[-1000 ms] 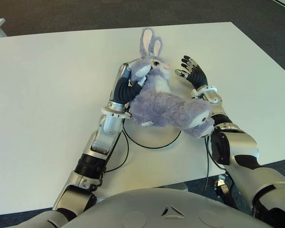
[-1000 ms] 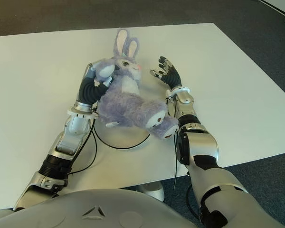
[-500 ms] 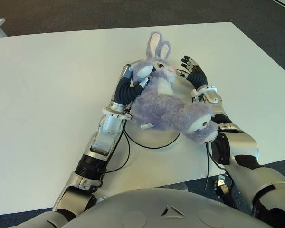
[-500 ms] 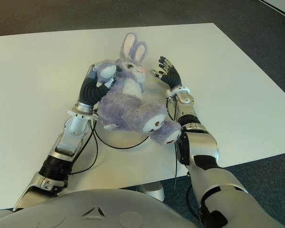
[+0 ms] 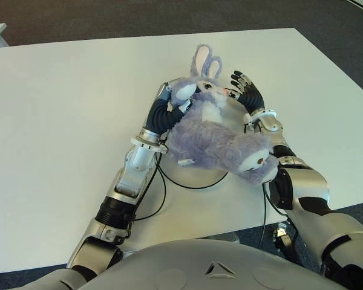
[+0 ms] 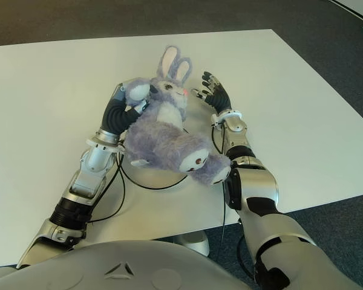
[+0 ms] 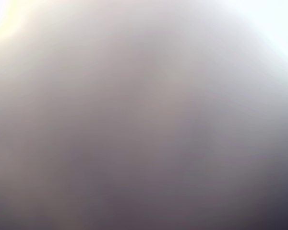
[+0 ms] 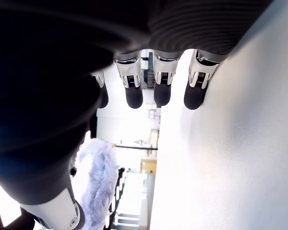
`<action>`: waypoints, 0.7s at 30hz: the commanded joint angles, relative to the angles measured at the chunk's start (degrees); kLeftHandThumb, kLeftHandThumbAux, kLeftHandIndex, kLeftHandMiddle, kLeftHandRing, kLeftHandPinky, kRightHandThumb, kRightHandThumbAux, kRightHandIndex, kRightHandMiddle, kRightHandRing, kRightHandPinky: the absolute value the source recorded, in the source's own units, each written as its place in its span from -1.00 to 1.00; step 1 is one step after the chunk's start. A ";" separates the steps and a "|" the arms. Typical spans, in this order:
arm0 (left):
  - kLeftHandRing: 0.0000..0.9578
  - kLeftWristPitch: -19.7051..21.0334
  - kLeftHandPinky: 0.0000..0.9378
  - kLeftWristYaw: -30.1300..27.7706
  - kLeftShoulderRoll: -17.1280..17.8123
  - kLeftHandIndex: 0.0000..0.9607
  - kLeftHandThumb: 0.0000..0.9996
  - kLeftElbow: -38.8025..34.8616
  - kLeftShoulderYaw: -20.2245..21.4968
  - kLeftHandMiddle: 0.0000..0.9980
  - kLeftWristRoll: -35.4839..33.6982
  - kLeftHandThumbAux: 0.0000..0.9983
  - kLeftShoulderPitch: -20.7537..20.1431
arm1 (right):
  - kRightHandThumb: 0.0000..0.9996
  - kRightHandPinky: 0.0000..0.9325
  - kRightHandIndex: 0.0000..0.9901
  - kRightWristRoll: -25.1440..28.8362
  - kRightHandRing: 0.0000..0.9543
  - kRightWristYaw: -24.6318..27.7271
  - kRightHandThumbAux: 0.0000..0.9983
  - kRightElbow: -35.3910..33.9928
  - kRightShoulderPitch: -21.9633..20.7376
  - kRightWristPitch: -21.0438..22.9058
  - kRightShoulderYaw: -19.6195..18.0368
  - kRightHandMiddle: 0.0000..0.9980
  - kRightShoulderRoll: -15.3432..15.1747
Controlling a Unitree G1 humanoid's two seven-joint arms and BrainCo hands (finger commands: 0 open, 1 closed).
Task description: Put the doll into the plate.
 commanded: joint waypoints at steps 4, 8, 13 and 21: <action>0.70 0.50 0.76 -2.36 0.00 -0.08 0.44 1.01 0.30 0.62 -1.89 0.39 1.85 | -0.56 -0.87 -0.96 -0.78 -0.92 0.23 0.53 4.26 7.10 4.15 0.39 -0.91 2.05; 0.68 0.93 0.73 -3.64 0.15 -0.08 0.43 0.99 0.48 0.60 -2.81 0.39 1.75 | -0.55 -0.85 -0.96 -0.70 -0.91 0.21 0.54 4.26 7.10 4.15 0.31 -0.90 2.09; 0.67 1.41 0.73 -4.69 0.27 -0.08 0.43 0.98 0.81 0.57 -3.42 0.40 1.61 | -0.55 -0.86 -0.95 -0.62 -0.91 0.28 0.55 4.25 7.09 4.12 0.23 -0.90 2.11; 0.65 1.61 0.72 -5.21 0.36 -0.10 0.42 0.99 1.12 0.53 -3.23 0.40 1.52 | -0.57 -0.89 -0.96 -0.74 -0.92 0.40 0.54 4.22 7.14 3.99 0.36 -0.92 2.05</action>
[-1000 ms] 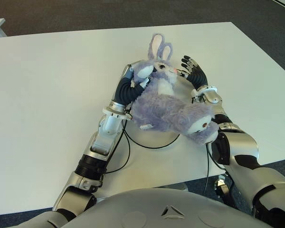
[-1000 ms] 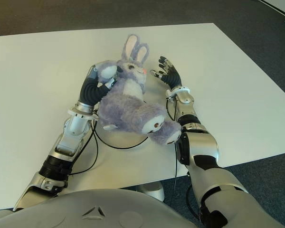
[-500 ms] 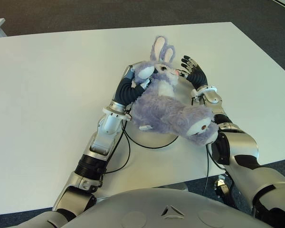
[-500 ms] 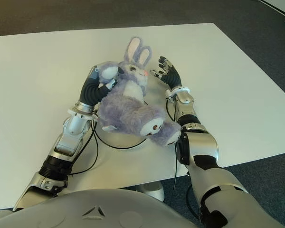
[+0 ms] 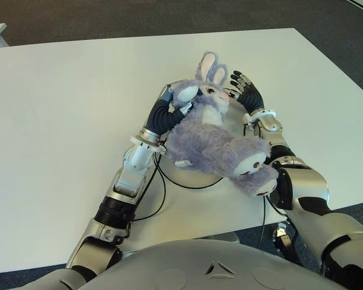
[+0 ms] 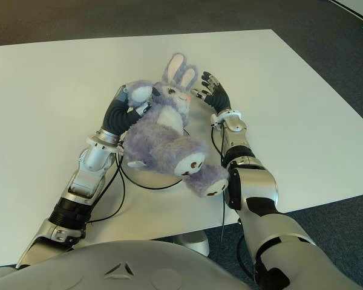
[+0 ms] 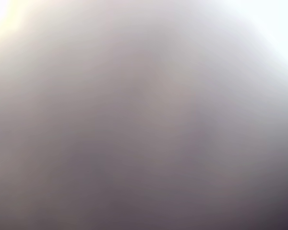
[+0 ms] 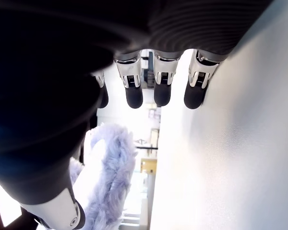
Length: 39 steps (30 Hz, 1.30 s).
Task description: Put the doll into the plate.
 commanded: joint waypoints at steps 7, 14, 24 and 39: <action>0.65 0.20 0.72 -0.75 -0.07 -0.10 0.43 1.18 0.79 0.52 -0.58 0.40 1.53 | -0.59 -0.87 -0.96 -0.78 -0.93 0.36 0.54 4.21 7.26 3.92 0.40 -0.92 1.88; 0.62 -0.14 0.69 -1.00 -0.16 -0.10 0.43 1.36 0.95 0.49 -0.83 0.40 1.49 | -0.56 -0.86 -0.96 -0.72 -0.91 0.29 0.54 4.19 7.30 3.92 0.36 -0.91 1.90; 0.61 -0.42 0.68 -1.61 -0.36 -0.10 0.43 1.51 1.11 0.48 -1.48 0.40 1.55 | -0.53 -0.85 -0.96 -0.82 -0.91 0.09 0.52 4.17 7.36 3.95 0.44 -0.90 1.88; 0.48 -4.09 0.49 -0.58 -1.15 -0.10 0.42 4.00 1.65 0.37 -1.53 0.41 0.80 | -0.53 -0.86 -0.95 -0.78 -0.91 -0.01 0.53 4.21 7.39 4.15 0.41 -0.90 1.82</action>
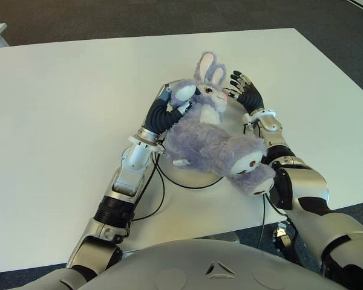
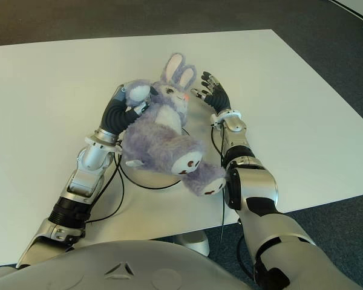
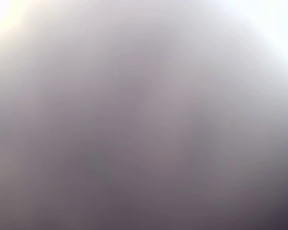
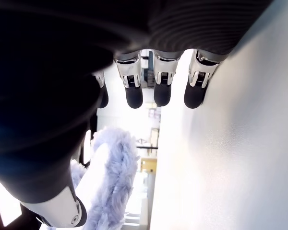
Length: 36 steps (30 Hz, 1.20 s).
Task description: Put the doll into the plate.
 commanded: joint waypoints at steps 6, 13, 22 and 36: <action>0.20 -4.86 0.17 0.89 -2.29 -0.11 0.42 4.50 0.92 0.14 -2.51 0.41 0.81 | -0.56 -0.87 -0.95 -0.85 -0.91 0.11 0.54 4.18 7.47 3.92 0.43 -0.90 1.78; -0.08 -7.17 -0.17 2.32 -2.86 -0.14 0.40 6.08 1.30 -0.13 -1.39 0.41 0.73 | -0.57 -0.85 -0.96 -0.92 -0.91 0.07 0.54 4.17 7.53 4.04 0.53 -0.91 1.66; -0.29 -10.36 -0.37 3.75 -2.69 -0.15 0.38 8.03 1.13 -0.26 0.22 0.41 0.14 | -0.54 -0.85 -0.96 -0.85 -0.91 0.12 0.54 4.15 7.65 4.15 0.49 -0.92 1.48; -0.32 -12.11 -0.36 5.00 -2.76 -0.15 0.38 9.39 1.14 -0.27 1.72 0.41 -0.07 | -0.50 -0.85 -0.95 -0.83 -0.91 0.36 0.54 4.13 7.75 4.08 0.48 -0.92 1.32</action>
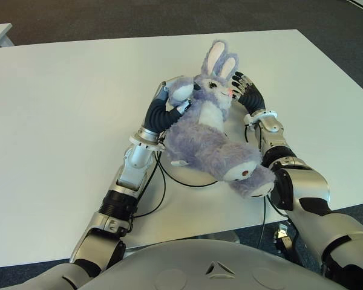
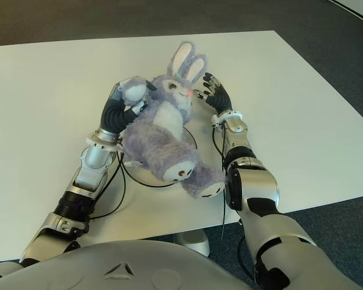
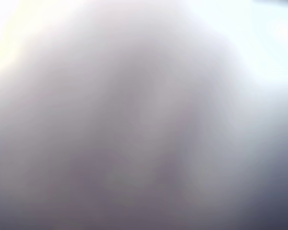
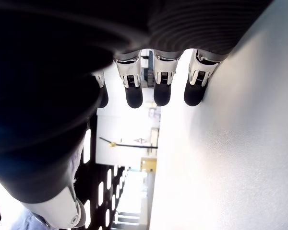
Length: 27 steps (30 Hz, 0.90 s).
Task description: Put the doll into the plate.
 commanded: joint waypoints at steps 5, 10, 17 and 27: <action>-0.34 -0.90 -0.39 1.38 -1.49 -0.15 0.37 2.29 0.00 -0.30 0.38 0.41 2.71 | -0.50 -0.86 -0.95 -0.99 -0.91 0.67 0.53 4.11 7.49 3.82 0.64 -0.92 1.68; -0.37 -1.23 -0.45 1.13 -1.32 -0.15 0.37 2.54 -0.09 -0.32 0.23 0.41 2.80 | -0.50 -0.86 -0.95 -1.12 -0.91 0.65 0.53 4.09 7.55 3.67 0.76 -0.92 1.61; -0.41 -1.51 -0.49 0.64 -0.95 -0.16 0.36 2.61 -0.27 -0.35 0.01 0.42 2.91 | -0.49 -0.84 -0.94 -1.39 -0.90 0.31 0.52 4.08 7.59 3.51 1.04 -0.91 1.58; -0.57 -1.83 -0.72 -0.88 -0.31 -0.49 -0.09 2.55 -0.81 -0.47 -1.44 0.13 3.15 | -0.51 -0.85 -0.93 -1.18 -0.90 0.58 0.56 4.01 7.78 3.08 1.00 -0.90 1.75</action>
